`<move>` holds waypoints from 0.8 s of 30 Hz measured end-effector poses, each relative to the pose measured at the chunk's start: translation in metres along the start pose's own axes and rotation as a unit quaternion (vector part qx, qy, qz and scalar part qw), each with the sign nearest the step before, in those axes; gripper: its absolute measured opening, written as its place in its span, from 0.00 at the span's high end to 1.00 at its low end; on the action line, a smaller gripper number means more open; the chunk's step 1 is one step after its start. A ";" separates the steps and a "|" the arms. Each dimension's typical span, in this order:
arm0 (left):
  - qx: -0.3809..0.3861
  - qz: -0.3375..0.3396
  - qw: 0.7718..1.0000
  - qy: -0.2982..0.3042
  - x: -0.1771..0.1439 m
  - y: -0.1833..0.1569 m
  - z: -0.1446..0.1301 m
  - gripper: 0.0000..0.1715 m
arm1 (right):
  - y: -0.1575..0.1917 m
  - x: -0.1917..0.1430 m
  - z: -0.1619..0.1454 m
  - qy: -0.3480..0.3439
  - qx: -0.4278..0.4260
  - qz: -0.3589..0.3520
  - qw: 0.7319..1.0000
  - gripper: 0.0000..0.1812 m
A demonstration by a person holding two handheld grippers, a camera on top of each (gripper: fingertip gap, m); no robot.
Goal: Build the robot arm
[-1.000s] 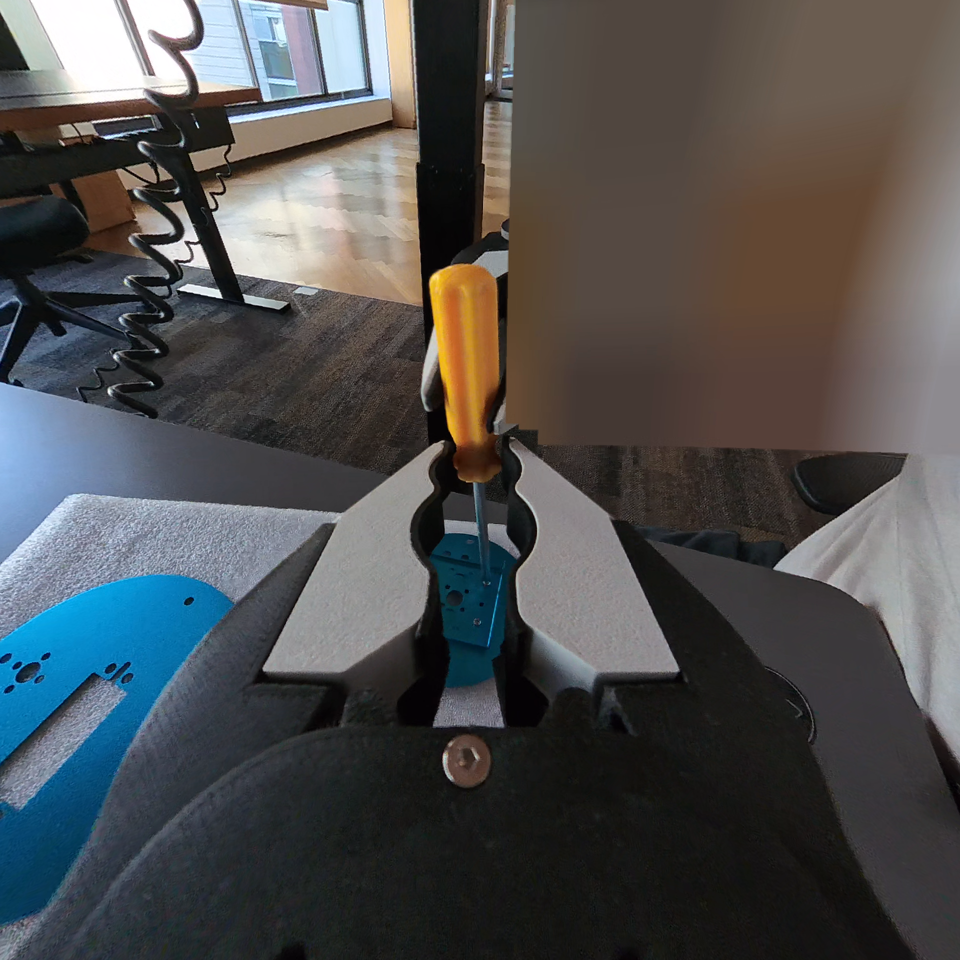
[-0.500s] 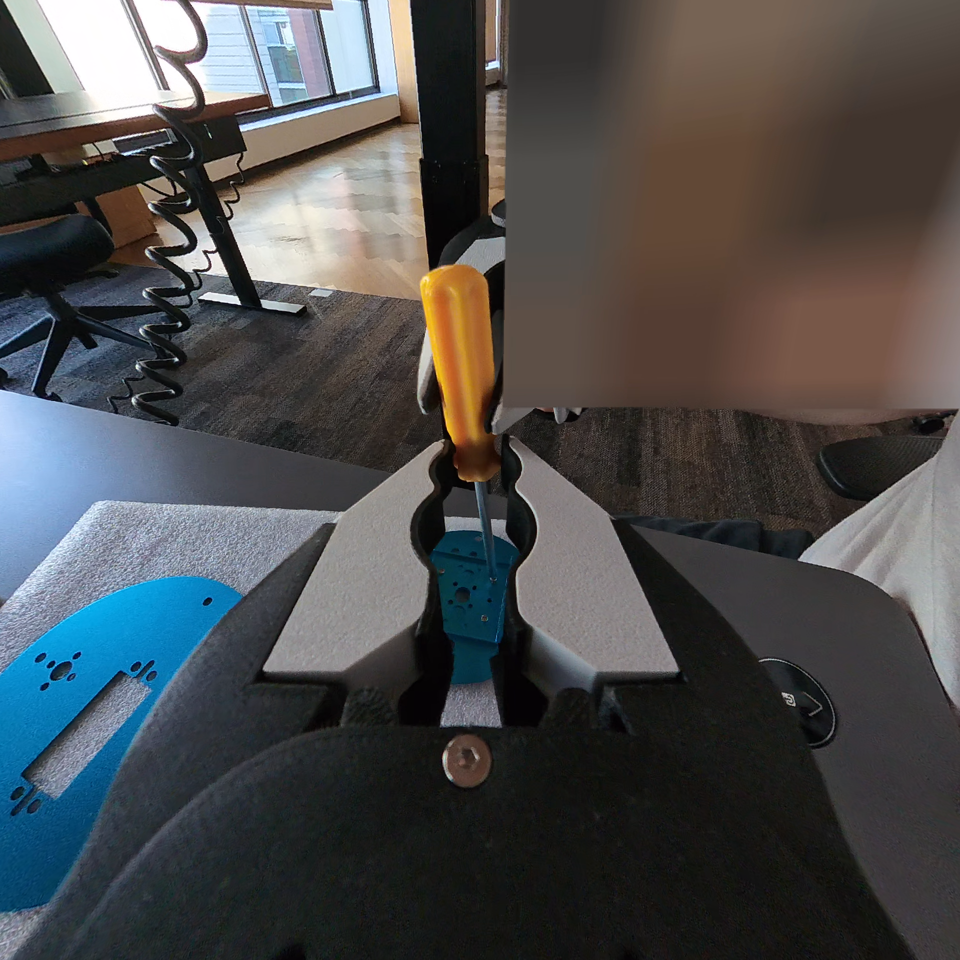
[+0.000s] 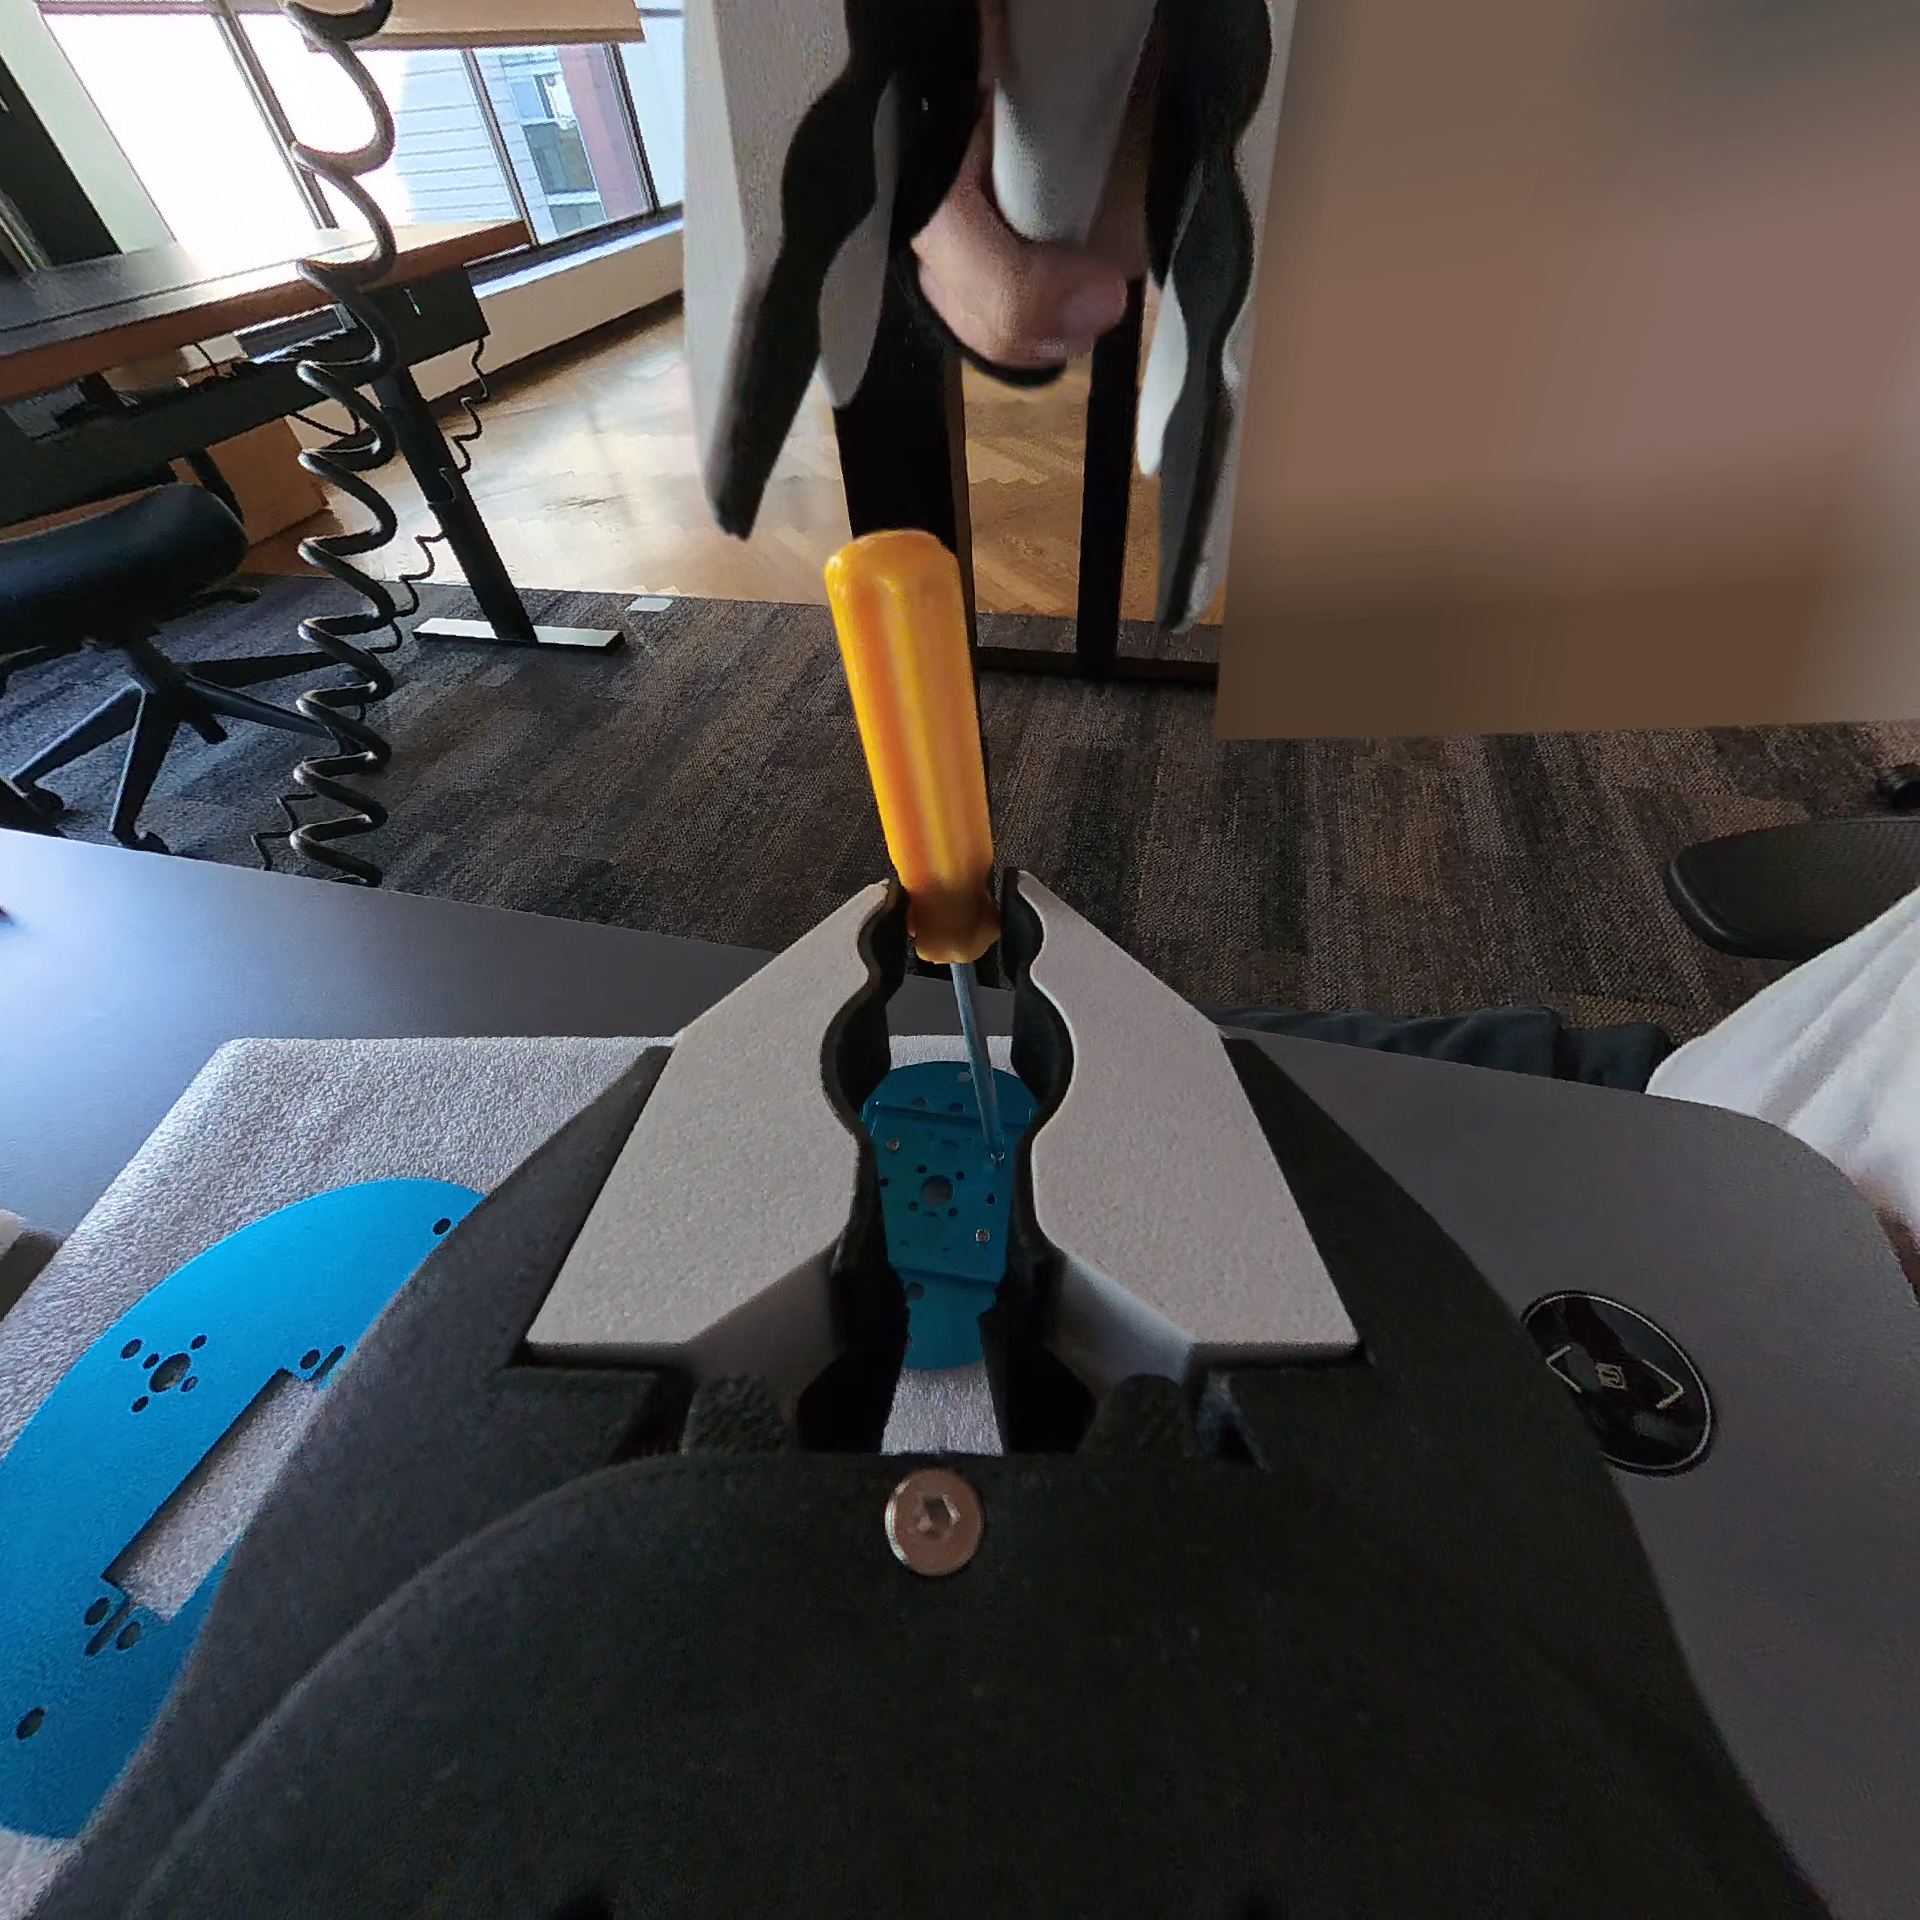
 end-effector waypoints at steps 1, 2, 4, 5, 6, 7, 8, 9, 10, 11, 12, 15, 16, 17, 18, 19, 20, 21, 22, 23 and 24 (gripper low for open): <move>0.004 0.000 1.000 0.000 0.000 0.000 0.000 0.91 | 0.002 0.002 0.001 0.037 -0.026 0.007 0.999 0.71; 0.007 0.001 1.000 0.001 0.000 0.000 0.000 0.91 | 0.001 0.003 0.001 0.076 -0.055 0.004 0.996 0.73; 0.013 -0.002 1.000 0.000 -0.001 -0.001 0.000 0.91 | -0.001 0.004 0.002 0.139 -0.112 0.003 0.984 0.78; 0.017 -0.002 1.000 -0.001 -0.001 -0.002 0.000 0.91 | 0.000 0.005 0.002 0.167 -0.127 0.014 0.978 0.82; 0.022 -0.003 1.000 -0.002 -0.001 -0.002 0.000 0.91 | -0.001 0.006 0.004 0.187 -0.135 0.019 0.973 0.84; 0.026 -0.004 1.000 -0.002 -0.001 -0.003 0.001 0.91 | 0.001 0.007 0.004 0.208 -0.139 0.032 0.968 0.86; 0.029 -0.005 1.000 -0.002 -0.001 -0.003 0.001 0.91 | 0.001 0.008 0.003 0.227 -0.141 0.039 0.963 0.86; 0.031 -0.005 1.000 -0.002 -0.001 -0.004 0.001 0.91 | 0.000 0.009 0.003 0.243 -0.142 0.042 0.959 0.86; 0.032 -0.007 0.999 -0.002 -0.002 -0.004 0.001 0.91 | 0.001 0.011 0.001 0.260 -0.143 0.049 0.954 0.87; 0.032 -0.009 0.999 -0.003 -0.001 -0.004 0.001 0.91 | -0.001 0.012 -0.002 0.276 -0.144 0.048 0.949 0.89; 0.032 -0.007 0.999 -0.002 -0.001 -0.004 0.000 0.91 | -0.004 0.013 -0.003 0.287 -0.143 0.043 0.946 0.89; 0.028 -0.015 0.999 -0.006 -0.002 -0.004 0.000 0.91 | -0.002 0.014 -0.003 0.299 -0.114 0.045 0.946 0.90; 0.029 -0.016 0.999 -0.008 -0.002 -0.005 0.000 0.91 | -0.001 0.013 -0.003 0.303 -0.100 0.045 0.947 0.90; 0.030 -0.016 0.999 -0.009 -0.001 -0.005 0.001 0.91 | -0.001 0.013 -0.003 0.311 -0.079 0.043 0.946 0.90; 0.031 -0.015 0.999 -0.009 -0.001 -0.005 0.000 0.91 | -0.002 0.013 -0.004 0.318 -0.056 0.037 0.946 0.91; 0.031 -0.011 0.999 -0.009 -0.001 -0.004 0.000 0.91 | -0.003 0.013 -0.004 0.324 -0.037 0.027 0.945 0.90; 0.031 -0.008 0.999 -0.008 -0.001 -0.003 0.000 0.91 | -0.005 0.013 -0.005 0.330 -0.019 0.017 0.944 0.90; 0.032 -0.007 0.999 -0.008 -0.001 -0.003 0.000 0.91 | -0.005 0.012 -0.005 0.335 -0.003 0.008 0.942 0.91; 0.034 -0.006 0.999 -0.007 -0.001 -0.003 -0.001 0.91 | -0.005 0.012 -0.005 0.339 0.011 -0.001 0.941 0.90; 0.035 -0.005 0.999 -0.005 -0.001 -0.002 -0.001 0.91 | -0.004 0.012 -0.005 0.342 0.025 -0.012 0.939 0.90; 0.037 -0.004 0.999 -0.004 0.000 -0.002 -0.001 0.91 | -0.004 0.012 -0.005 0.346 0.042 -0.023 0.937 0.90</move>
Point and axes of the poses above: each gripper's, where its closed fingertips meet, x out along the fingers, z out of its top, y = z × x across the jaws, the point moved 3 cm from there along -x, back along the fingers, and after that the axes turned 11 degrees about x, right-handed, at the moved point
